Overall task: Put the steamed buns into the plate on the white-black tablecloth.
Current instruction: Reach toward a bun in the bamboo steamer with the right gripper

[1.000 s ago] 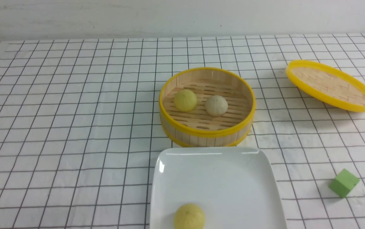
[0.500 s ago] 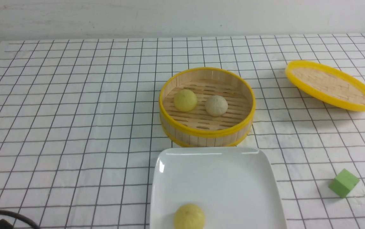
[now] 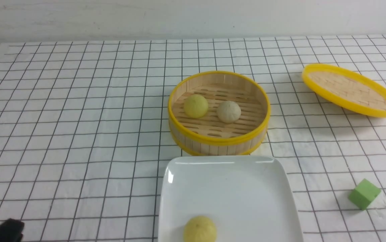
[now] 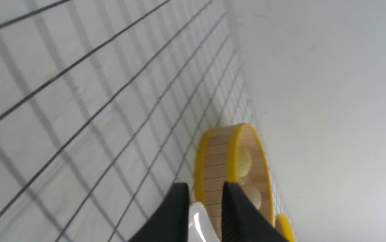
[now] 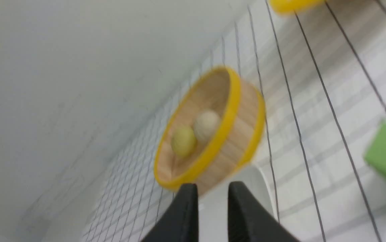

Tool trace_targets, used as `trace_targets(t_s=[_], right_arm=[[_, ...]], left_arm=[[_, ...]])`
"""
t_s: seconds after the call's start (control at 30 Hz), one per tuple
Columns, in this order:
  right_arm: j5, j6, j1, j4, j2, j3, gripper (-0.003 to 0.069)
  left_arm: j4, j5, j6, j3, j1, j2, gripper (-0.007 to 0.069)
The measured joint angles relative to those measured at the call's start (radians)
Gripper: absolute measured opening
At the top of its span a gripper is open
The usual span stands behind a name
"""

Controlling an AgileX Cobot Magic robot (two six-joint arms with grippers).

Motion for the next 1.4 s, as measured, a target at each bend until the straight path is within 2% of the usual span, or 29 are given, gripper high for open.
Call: trace_targets(t_s=[0.07, 0.1, 0.13, 0.17, 0.2, 0.27, 0.3, 0.4, 0.43, 0.5, 0.63, 0.67, 0.7, 0.8, 0.97, 1.13, 1.27, 1.4], right_arm=[[-0.001, -0.026, 0.000, -0.064, 0.013, -0.071, 0.0085], [0.013, -0.037, 0.000, -0.135, 0.049, -0.123, 0.0035], [0.021, -0.040, 0.000, -0.146, 0.056, -0.132, 0.0029], [0.076, -0.044, 0.000, -0.251, 0.129, -0.200, -0.0003], [0.100, -0.046, 0.000, -0.266, 0.140, -0.218, -0.0004], [0.261, -0.034, 0.000, -0.417, 0.272, -0.309, -0.0006], [0.438, -0.003, 0.000, -0.553, 0.428, -0.391, -0.0003], [0.612, 0.022, 0.000, -0.634, 0.569, -0.464, 0.0000], [0.706, 0.019, 0.000, -0.658, 0.700, -0.529, 0.0002], [0.730, -0.005, 0.000, -0.642, 0.767, -0.554, 0.0003], [0.725, -0.290, 0.017, -0.376, 1.029, -0.618, 0.0023], [0.725, -0.305, 0.023, -0.347, 1.049, -0.623, 0.0027], [0.726, -0.416, 0.046, -0.247, 1.117, -0.649, 0.0048], [0.736, -0.523, 0.113, -0.158, 1.257, -0.746, 0.0081], [0.676, -0.533, 0.234, -0.184, 1.452, -0.959, 0.0106], [0.562, -0.447, 0.331, -0.295, 1.630, -1.186, 0.0138], [0.507, -0.383, 0.349, -0.374, 1.754, -1.333, 0.0210], [0.448, -0.359, 0.349, -0.428, 1.926, -1.503, 0.0365]], left_arm=[[0.028, 0.062, 0.078, -0.089, 0.000, 0.011, 0.0099], [0.055, 0.126, 0.120, -0.153, 0.000, 0.042, 0.0055], [0.064, 0.151, 0.125, -0.174, 0.000, 0.049, 0.0049], [0.098, 0.246, 0.156, -0.237, 0.000, 0.110, 0.0017], [0.107, 0.275, 0.165, -0.252, 0.000, 0.130, 0.0012], [0.145, 0.419, 0.195, -0.321, 0.000, 0.241, 0.0002], [0.165, 0.533, 0.227, -0.369, 0.000, 0.345, 0.0002], [0.173, 0.618, 0.286, -0.412, 0.000, 0.456, 0.0002], [0.175, 0.651, 0.355, -0.440, 0.000, 0.548, 0.0002], [0.170, 0.652, 0.393, -0.452, 0.000, 0.597, 0.0002], [0.110, 0.620, 0.565, -0.476, 0.000, 0.785, 0.0003], [0.107, 0.620, 0.578, -0.477, 0.000, 0.799, 0.0003], [0.082, 0.612, 0.620, -0.476, 0.000, 0.841, 0.0008], [0.041, 0.600, 0.674, -0.476, 0.000, 0.913, 0.0022], [0.025, 0.583, 0.688, -0.478, 0.000, 0.976, 0.0045], [0.026, 0.564, 0.691, -0.478, 0.000, 0.983, 0.0062], [0.026, 0.549, 0.691, -0.479, 0.000, 0.983, 0.0081], [0.025, 0.543, 0.691, -0.479, 0.000, 0.983, 0.0094]])
